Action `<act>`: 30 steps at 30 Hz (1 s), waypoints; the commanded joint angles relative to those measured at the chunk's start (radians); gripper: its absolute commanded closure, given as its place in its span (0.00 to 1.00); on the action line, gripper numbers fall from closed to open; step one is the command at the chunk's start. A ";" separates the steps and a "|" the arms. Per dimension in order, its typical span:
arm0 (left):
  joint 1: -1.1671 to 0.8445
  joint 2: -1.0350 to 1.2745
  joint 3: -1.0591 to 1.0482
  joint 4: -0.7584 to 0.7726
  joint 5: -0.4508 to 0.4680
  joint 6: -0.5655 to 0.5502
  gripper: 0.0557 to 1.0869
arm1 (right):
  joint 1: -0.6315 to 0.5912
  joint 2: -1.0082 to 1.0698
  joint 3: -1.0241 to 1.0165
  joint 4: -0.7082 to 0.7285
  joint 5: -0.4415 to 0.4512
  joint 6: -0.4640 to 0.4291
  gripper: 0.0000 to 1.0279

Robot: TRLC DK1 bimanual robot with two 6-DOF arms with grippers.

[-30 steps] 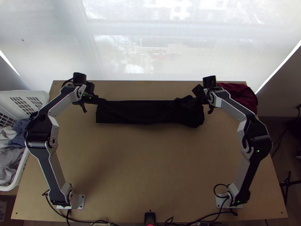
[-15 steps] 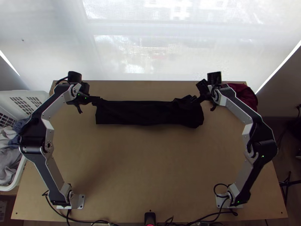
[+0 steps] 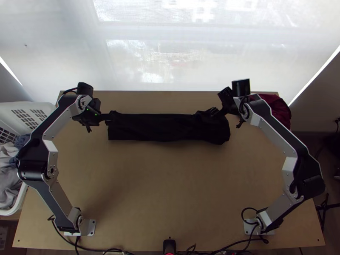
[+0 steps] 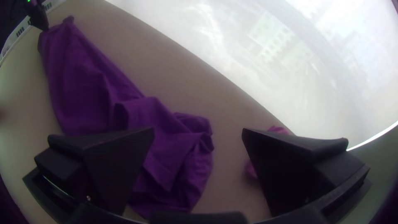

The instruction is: Fold the t-shirt

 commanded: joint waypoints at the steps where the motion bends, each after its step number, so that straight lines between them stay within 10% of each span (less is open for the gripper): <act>1: -0.039 0.068 0.053 -0.002 0.009 -0.058 0.06 | 0.078 0.002 -0.099 -0.009 0.001 -0.002 0.04; 30: -0.079 0.240 0.147 0.020 0.038 -0.103 0.11 | 0.067 0.197 -0.124 0.023 0.003 -0.048 0.05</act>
